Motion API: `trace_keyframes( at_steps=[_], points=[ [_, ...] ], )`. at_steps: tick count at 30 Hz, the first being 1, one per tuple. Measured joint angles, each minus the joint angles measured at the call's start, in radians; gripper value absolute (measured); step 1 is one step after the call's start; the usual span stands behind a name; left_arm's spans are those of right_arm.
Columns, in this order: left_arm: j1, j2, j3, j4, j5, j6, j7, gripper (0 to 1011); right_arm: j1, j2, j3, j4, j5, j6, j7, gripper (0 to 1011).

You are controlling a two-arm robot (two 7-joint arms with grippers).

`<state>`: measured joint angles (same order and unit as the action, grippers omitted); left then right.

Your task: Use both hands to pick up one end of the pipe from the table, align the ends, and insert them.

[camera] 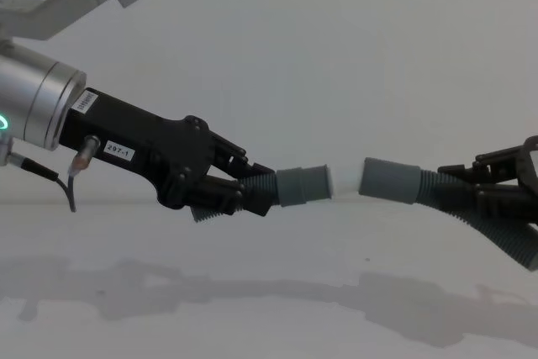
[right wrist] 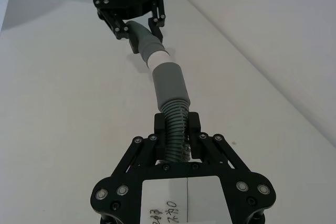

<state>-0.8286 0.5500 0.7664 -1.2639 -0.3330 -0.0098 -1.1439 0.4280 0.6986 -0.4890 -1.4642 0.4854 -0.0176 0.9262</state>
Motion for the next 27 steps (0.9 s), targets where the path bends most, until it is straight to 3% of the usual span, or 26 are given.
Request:
trace_keyframes(
  at_steps=[27],
  points=[
    [-0.011,0.017,0.025,-0.027,-0.002,0.004,-0.003,306,0.022,0.025,-0.035,-0.002,-0.012,-0.041,0.042,240]
  ],
)
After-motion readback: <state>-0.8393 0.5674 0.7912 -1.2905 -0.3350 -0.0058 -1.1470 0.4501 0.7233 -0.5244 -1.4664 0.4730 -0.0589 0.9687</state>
